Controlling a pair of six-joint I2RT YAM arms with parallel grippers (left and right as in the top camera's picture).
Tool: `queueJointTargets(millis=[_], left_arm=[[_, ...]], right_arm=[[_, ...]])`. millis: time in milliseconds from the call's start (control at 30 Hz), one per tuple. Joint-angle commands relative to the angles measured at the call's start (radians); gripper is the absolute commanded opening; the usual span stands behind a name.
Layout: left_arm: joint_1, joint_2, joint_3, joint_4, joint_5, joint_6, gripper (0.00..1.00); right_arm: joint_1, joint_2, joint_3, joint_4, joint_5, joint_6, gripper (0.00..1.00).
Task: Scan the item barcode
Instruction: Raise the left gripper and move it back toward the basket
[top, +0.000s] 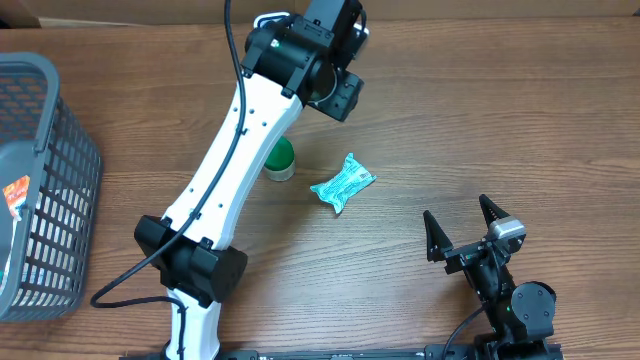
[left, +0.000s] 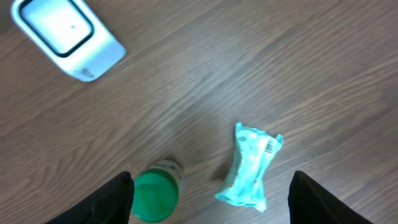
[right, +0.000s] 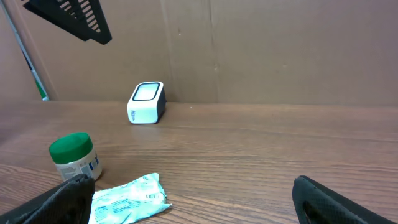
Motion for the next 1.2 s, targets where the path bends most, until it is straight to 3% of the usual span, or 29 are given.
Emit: queueJointTargets(millis=[0, 467, 1167], left_arm=[[0.053, -0.060, 0.021, 0.000, -0.031, 0.025, 0.63], [0.149, -0.084, 0.021, -0.006, -0.022, 0.011, 0.72], [0.169, -0.084, 0.021, -0.023, 0.003, 0.010, 0.77]], right_arm=[[-0.005, -0.010, -0.010, 0.004, -0.006, -0.005, 1.00], [-0.005, -0.010, -0.010, 0.004, -0.006, -0.005, 1.00], [-0.005, -0.010, -0.010, 0.004, -0.006, -0.005, 1.00]])
